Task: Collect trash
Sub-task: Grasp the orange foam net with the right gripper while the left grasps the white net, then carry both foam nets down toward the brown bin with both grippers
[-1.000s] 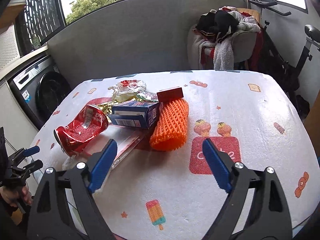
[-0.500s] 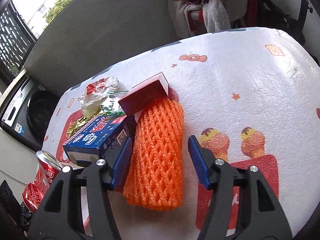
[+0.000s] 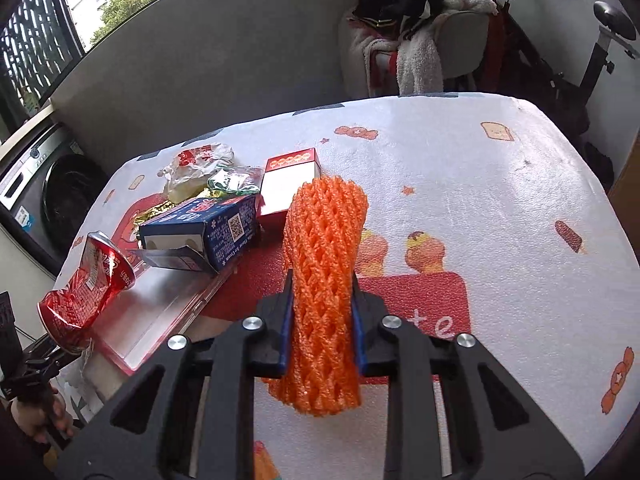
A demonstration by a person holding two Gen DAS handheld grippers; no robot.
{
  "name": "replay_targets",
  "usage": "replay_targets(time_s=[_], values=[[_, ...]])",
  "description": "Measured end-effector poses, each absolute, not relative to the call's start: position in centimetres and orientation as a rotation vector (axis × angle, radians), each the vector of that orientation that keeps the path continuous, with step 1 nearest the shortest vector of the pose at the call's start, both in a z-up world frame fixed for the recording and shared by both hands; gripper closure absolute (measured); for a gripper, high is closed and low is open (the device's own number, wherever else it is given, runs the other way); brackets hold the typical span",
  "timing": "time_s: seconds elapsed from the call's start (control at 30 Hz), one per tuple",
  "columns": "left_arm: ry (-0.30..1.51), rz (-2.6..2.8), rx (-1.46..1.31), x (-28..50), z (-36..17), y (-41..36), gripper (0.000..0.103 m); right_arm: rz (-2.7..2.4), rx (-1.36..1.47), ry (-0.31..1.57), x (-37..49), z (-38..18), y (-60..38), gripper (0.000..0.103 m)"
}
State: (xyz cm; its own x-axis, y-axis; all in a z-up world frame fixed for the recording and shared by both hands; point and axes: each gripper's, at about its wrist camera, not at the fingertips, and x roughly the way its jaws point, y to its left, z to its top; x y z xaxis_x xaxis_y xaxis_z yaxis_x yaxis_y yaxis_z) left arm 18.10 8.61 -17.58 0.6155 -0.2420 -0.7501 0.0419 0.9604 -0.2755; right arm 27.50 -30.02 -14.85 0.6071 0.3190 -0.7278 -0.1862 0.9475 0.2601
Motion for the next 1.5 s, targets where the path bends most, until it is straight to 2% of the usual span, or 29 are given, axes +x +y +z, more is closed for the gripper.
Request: replay_targets(time_s=[0.03,0.1,0.13,0.23,0.27,0.33,0.63,0.97,1.5], values=[[0.908,-0.168,-0.247,18.2,-17.8,8.6,0.012,0.296,0.153,0.869,26.9,-14.8,-29.9,0.077],[0.925,-0.178,-0.258,18.1,-18.2,8.6,0.023,0.302,0.144,0.857,25.9,-14.7,-29.9,0.077],[0.929,-0.171,-0.25,18.0,-18.3,8.6,0.034,0.306,0.148,0.853,25.3,-14.5,-29.9,0.077],[0.901,-0.171,-0.257,17.2,-17.7,9.1,0.053,0.32,0.177,0.842,23.7,-14.2,-30.1,0.077],[0.894,-0.17,-0.262,16.9,-17.4,9.2,0.057,0.326,0.184,0.842,23.3,-14.1,-30.0,0.077],[0.872,-0.171,-0.262,16.3,-16.6,9.4,0.059,0.335,0.18,0.834,22.3,-13.9,-29.7,0.077],[0.777,-0.175,-0.254,12.8,-12.9,9.4,0.061,0.379,0.182,0.783,17.9,-12.2,-28.5,0.077],[0.731,-0.246,-0.156,8.0,-10.8,5.9,0.061,0.425,0.171,0.77,12.9,-11.9,-27.8,0.077],[0.774,-0.349,-0.046,0.7,-12.7,0.8,0.06,0.5,0.174,0.721,4.1,-12.5,-27.4,0.077]])
